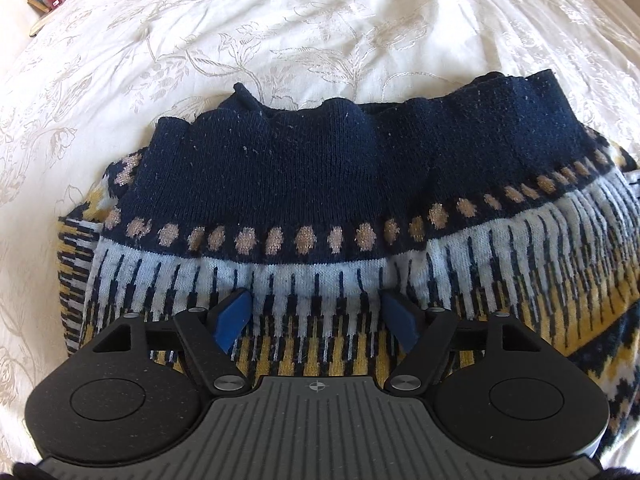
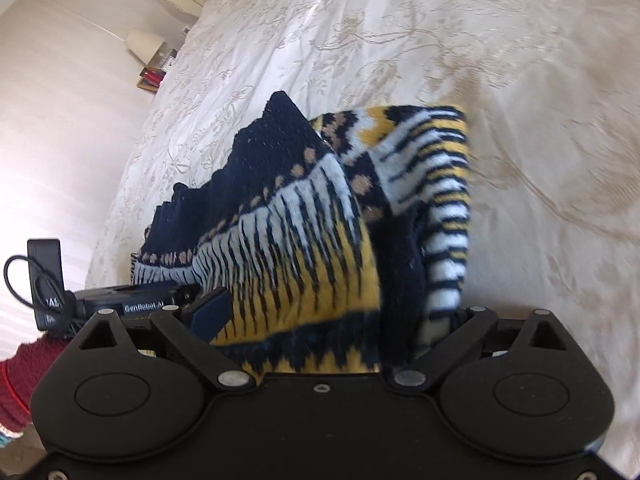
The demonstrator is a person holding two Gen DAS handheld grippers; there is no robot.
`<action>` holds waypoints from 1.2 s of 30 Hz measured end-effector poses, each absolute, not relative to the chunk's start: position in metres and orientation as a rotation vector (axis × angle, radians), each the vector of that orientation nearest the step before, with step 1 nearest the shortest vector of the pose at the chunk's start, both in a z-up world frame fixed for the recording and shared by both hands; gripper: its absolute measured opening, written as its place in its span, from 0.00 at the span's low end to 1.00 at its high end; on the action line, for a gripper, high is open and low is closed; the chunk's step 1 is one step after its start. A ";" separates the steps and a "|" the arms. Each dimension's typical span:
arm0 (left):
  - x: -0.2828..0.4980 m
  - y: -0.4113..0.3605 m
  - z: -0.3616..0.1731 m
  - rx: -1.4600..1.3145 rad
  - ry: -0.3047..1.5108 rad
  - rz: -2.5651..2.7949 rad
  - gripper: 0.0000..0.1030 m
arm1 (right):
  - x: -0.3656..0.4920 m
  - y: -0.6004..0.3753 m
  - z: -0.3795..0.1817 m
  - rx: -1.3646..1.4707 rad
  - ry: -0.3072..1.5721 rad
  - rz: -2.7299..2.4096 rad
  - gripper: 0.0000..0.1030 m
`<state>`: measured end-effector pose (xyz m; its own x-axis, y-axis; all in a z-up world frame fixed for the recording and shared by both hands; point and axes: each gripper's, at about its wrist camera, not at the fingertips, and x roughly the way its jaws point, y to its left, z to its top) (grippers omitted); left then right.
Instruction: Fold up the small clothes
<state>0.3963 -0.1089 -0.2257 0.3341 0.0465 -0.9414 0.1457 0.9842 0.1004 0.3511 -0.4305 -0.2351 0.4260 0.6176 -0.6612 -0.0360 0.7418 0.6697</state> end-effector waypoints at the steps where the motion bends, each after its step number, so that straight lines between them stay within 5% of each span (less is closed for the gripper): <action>1: 0.396 -0.109 -0.225 0.178 1.231 -0.065 0.71 | 0.356 -0.428 -0.236 0.638 1.064 0.453 0.98; 9: 0.394 -0.108 -0.224 0.176 1.230 -0.070 0.71 | 0.364 -0.422 -0.236 0.652 1.058 0.461 0.99; 17: 0.371 -0.077 -0.198 0.090 1.191 -0.139 0.64 | 0.356 -0.433 -0.225 0.634 1.085 0.348 0.36; 19: 0.354 -0.063 -0.186 0.063 1.159 -0.134 0.63 | 0.354 -0.434 -0.218 0.631 1.086 0.329 0.31; 36: 0.244 0.086 -0.136 -0.062 1.134 -0.028 0.63 | 0.353 -0.299 -0.114 0.390 1.079 0.359 0.28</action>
